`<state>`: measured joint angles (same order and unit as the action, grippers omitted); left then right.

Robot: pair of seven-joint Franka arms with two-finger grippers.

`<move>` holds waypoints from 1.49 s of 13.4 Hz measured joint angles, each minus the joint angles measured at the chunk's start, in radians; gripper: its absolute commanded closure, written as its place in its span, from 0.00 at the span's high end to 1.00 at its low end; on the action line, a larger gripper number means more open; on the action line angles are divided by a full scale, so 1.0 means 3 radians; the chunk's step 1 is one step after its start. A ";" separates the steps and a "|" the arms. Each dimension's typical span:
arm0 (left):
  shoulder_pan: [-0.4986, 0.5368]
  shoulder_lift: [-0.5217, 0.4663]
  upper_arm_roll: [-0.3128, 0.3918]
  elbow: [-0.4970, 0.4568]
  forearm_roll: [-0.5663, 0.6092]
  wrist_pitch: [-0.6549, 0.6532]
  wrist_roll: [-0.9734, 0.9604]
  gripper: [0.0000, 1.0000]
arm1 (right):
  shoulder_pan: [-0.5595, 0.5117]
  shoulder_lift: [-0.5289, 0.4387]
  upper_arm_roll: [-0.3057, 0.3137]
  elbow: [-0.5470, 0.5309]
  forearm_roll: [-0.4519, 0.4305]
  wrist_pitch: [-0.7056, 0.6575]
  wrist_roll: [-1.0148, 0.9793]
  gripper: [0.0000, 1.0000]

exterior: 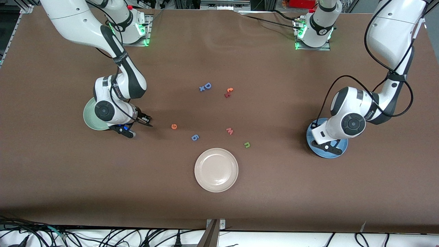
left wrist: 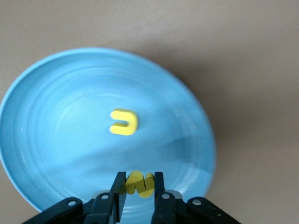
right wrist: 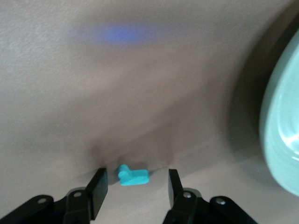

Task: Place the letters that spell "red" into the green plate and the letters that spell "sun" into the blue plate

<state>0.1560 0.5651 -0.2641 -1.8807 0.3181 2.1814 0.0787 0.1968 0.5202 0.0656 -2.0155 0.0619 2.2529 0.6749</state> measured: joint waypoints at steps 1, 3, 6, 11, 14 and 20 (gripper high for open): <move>0.0059 0.0001 0.0000 -0.0040 0.0003 0.0043 0.0084 0.41 | 0.0004 0.0000 0.0020 -0.0005 0.0000 0.0021 0.0019 0.61; 0.0148 0.0001 0.0000 -0.0055 0.0004 0.0056 0.0213 1.00 | 0.0008 0.0000 0.0034 -0.0011 0.0000 0.0038 0.0035 0.61; 0.0175 -0.0009 -0.0028 -0.0054 0.0004 0.0061 0.0260 1.00 | 0.0008 0.0000 0.0034 -0.0011 0.0000 0.0042 0.0035 0.60; 0.0137 -0.0186 -0.0463 0.0080 0.0004 0.0038 0.0218 1.00 | 0.0007 -0.0001 0.0030 -0.0011 0.0000 0.0058 -0.0067 0.58; -0.0175 -0.0177 -0.0539 0.0305 0.0001 0.0034 -0.0239 1.00 | 0.0007 -0.0036 0.0027 -0.0057 -0.0005 0.0234 -0.0103 0.58; -0.0641 0.0353 -0.0536 0.0975 -0.0246 0.0040 -0.0663 1.00 | 0.0006 -0.0192 0.0023 -0.0324 -0.0007 0.0595 -0.0217 0.58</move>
<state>-0.0363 0.6710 -0.4249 -1.5883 0.2443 2.1934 -0.1204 0.1987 0.4627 0.0723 -2.1127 0.0598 2.4313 0.6099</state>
